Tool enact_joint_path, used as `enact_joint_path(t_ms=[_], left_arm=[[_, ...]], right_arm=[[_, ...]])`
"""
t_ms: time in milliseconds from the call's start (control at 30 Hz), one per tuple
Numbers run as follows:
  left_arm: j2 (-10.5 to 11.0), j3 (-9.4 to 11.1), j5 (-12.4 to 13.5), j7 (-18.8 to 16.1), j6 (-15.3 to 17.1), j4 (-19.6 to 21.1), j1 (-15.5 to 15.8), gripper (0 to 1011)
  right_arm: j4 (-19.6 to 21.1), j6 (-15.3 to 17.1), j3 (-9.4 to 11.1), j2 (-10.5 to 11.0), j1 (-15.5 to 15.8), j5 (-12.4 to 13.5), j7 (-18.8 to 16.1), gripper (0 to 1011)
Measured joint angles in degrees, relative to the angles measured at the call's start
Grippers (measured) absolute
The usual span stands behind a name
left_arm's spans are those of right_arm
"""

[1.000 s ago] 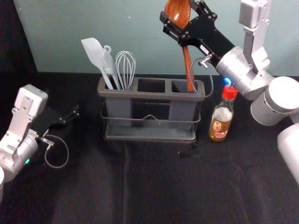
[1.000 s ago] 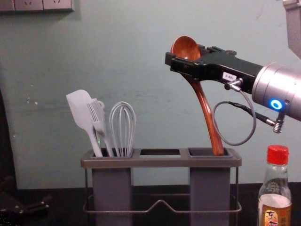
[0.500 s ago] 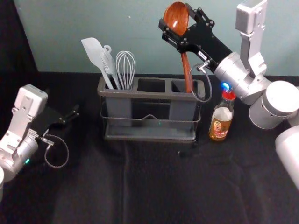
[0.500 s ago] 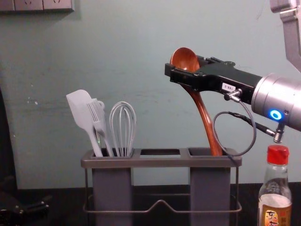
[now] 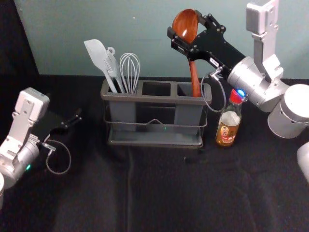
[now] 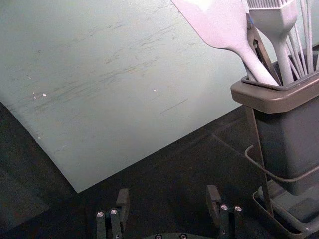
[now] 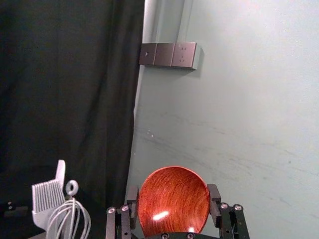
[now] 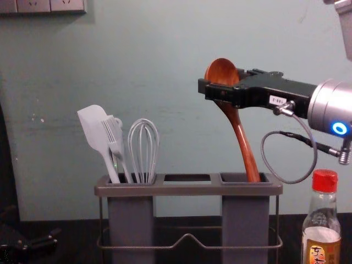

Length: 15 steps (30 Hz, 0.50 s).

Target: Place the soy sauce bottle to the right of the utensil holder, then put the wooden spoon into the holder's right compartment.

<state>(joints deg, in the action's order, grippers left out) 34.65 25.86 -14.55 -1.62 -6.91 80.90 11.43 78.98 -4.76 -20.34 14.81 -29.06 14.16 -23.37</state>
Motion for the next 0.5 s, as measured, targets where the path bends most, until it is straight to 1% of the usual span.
enact_joint_path(t_ms=[67,100,167,500], left_arm=[[0.0,0.0,0.0,0.0,0.0,0.0,0.0,1005],[0.0,0.0,0.0,0.0,0.0,0.0,0.0,1005],[0.0,0.0,0.0,0.0,0.0,0.0,0.0,1005],[0.0,0.0,0.0,0.0,0.0,0.0,0.0,1005]], right_arm=[[1.7,1.5,0.1,0.5,0.6,0.2,0.3,841],[1.7,1.5,0.1,0.5,0.6,0.2,0.3,841],[3.7,3.2,0.3,1.2,1.5,0.4,0.7,841],[9.0,7.2,0.7,3.4,4.0,1.0,1.6,841]])
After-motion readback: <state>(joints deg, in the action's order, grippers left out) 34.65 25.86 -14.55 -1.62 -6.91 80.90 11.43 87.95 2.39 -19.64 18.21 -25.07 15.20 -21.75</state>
